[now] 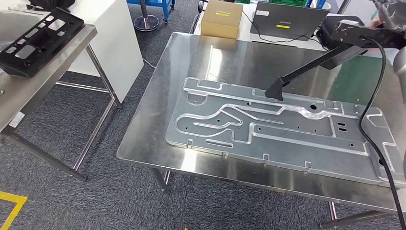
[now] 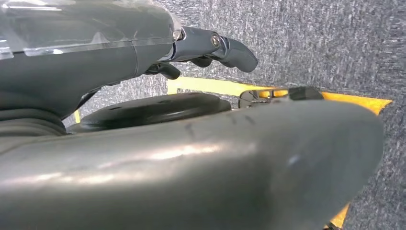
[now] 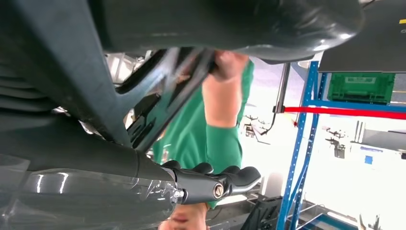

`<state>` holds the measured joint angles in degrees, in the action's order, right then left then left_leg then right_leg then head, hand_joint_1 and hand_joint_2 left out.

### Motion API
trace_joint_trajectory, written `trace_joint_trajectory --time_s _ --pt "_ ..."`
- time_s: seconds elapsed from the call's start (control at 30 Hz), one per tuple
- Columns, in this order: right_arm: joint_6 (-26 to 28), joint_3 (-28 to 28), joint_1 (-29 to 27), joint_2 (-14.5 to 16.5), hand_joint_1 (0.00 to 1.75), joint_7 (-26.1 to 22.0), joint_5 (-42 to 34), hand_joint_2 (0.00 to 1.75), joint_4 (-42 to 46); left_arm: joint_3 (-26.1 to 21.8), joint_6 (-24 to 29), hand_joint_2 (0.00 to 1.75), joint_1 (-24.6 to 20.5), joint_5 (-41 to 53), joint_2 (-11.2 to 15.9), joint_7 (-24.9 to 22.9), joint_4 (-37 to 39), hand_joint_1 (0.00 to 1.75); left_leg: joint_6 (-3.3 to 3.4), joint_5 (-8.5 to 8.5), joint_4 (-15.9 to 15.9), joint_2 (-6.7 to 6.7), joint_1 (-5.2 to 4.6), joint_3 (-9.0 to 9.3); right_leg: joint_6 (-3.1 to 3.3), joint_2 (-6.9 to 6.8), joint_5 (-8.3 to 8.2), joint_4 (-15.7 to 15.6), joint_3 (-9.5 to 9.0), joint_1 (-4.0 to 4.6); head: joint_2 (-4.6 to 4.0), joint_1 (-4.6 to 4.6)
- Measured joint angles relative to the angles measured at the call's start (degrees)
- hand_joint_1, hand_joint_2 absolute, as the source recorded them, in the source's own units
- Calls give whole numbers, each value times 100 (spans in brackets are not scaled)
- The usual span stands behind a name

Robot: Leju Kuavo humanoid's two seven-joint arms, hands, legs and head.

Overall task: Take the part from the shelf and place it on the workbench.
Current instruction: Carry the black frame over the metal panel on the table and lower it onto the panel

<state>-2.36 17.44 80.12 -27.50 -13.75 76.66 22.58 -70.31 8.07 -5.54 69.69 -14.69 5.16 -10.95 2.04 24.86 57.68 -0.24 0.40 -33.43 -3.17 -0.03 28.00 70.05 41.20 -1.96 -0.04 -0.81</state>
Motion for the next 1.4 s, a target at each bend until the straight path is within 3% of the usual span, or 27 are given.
trace_joint_trajectory --time_s 0.07,0.1,0.17,0.27,0.3,0.37,0.43,0.47,0.5,0.57,0.6,0.63,0.73,0.77,0.83,0.9,0.93,0.97,1.0,1.07,1.13,1.23,1.3,1.4 --pt "22 15 27 -5 0 0 -54 0 5 0 -3 0 -5 2 -1 -1 0 0 -62 54 72 -11 6 -5 -10 2 -296 -736 -360 -21 0 0" --pt "41 22 43 -10 0 -2 -87 0 14 0 -4 0 -7 4 -1 -1 0 0 -92 73 99 -20 -2 -15 11 6 -353 -963 -470 -15 0 -4" --pt "119 52 67 -22 0 -9 -168 0 36 0 -7 0 -8 9 0 -3 0 0 -146 83 115 -43 -20 -27 84 17 -345 -1064 -515 24 0 -12" --pt "352 98 53 -40 0 -46 -344 0 98 0 -11 0 -5 14 0 -3 0 0 -229 185 233 -43 -2 -82 203 -11 -355 -1082 -528 10 0 -17" --pt "454 108 31 -43 0 -69 -416 0 130 0 -13 0 -5 14 0 -1 0 0 -252 318 451 -31 6 -182 240 -22 -358 -1092 -535 3 0 -18" --pt "641 128 -60 -46 0 -110 -559 0 193 0 -16 0 -3 15 0 6 0 0 -277 661 1175 -10 13 -526 283 -35 -353 -1094 -539 20 0 -20" --pt "756 180 -203 -52 0 -120 -700 0 252 0 -16 0 7 15 0 17 0 0 -280 794 1721 -8 15 -809 296 -29 -347 -1092 -543 44 0 -19" --pt "782 216 -275 -56 0 -120 -761 0 281 0 -16 0 11 15 0 21 0 0 -269 707 1703 -8 15 -819 298 -17 -345 -1090 -546 54 0 -19" --pt "793 255 -332 -60 0 -120 -812 0 308 0 -16 0 11 15 0 25 0 0 -247 528 1460 -8 14 -720 299 -1 -343 -1088 -550 61 0 -19" --pt "799 321 -404 -64 0 -119 -876 0 347 0 -16 0 7 15 2 31 0 0 -174 156 677 -8 -3 -372 289 37 -338 -1080 -548 75 0 -19" --pt "807 348 -423 -70 0 -115 -903 0 359 0 -16 0 3 15 3 34 0 0 -147 60 380 -8 -15 -238 270 55 -340 -1076 -539 84 0 -17" --pt "820 372 -438 -79 0 -110 -937 0 367 0 -16 0 0 15 4 37 0 0 -126 28 214 -8 -28 -166 241 69 -346 -1076 -527 86 0 -15" --pt "862 446 -472 -141 0 -93 -1093 0 383 0 -16 0 -2 14 4 44 0 0 -60 0 108 -2 -47 -135 125 83 -362 -1088 -513 52 -1 -13" --pt "873 473 -475 -176 0 -91 -1149 0 386 0 -13 0 -3 14 3 44 0 0 -27 -29 67 2 -43 -119 97 76 -315 -1036 -490 40 -1 -8" --pt "913 523 -473 -245 0 -99 -1257 0 397 0 -8 0 -3 15 2 43 0 0 23 -77 1 12 -27 -98 61 60 -50 -633 -309 26 0 11" --pt "955 565 -488 -281 0 -113 -1364 0 411 0 -5 0 0 16 2 42 0 0 39 -84 -5 21 -31 -101 31 54 277 59 10 22 0 22" --pt "966 584 -506 -292 0 -115 -1415 0 418 0 -5 0 1 17 2 43 0 0 38 -83 -1 25 -30 -101 13 50 336 291 116 15 0 22" --pt "968 607 -521 -297 0 -116 -1460 0 422 0 -4 0 0 17 2 43 0 0 34 -80 6 29 -26 -101 -1 42 293 335 132 4 0 22" --pt "967 629 -529 -300 0 -117 -1495 0 426 0 -3 0 0 16 -1 44 0 0 25 -75 20 30 -20 -101 -13 33 155 158 36 -9 0 22" --pt "964 667 -527 -299 0 -119 -1543 0 440 0 4 0 -2 15 -7 44 0 0 -20 -46 71 23 -19 -112 -28 19 -162 -555 -347 -31 0 23" --pt "966 697 -517 -296 0 -119 -1582 0 467 0 15 0 -7 14 -13 45 0 0 -83 -20 120 1 -36 -134 17 24 -279 -1014 -582 -16 0 17" --pt "1003 744 -512 -278 0 -117 -1641 0 492 0 38 0 -4 13 -15 46 0 0 -166 -16 127 -24 -38 -152 136 10 -275 -1061 -592 12 0 9" --pt "1053 766 -503 -266 0 -116 -1680 0 522 0 56 0 -4 13 -15 46 0 0 -223 134 328 -18 -24 -238 212 -17 -288 -1076 -601 2 -1 4" --pt "1126 802 -497 -254 0 -119 -1710 0 563 0 63 0 -1 13 -14 45 0 0 -271 660 1370 -6 -11 -699 277 -53 -287 -1081 -604 18 0 -2"
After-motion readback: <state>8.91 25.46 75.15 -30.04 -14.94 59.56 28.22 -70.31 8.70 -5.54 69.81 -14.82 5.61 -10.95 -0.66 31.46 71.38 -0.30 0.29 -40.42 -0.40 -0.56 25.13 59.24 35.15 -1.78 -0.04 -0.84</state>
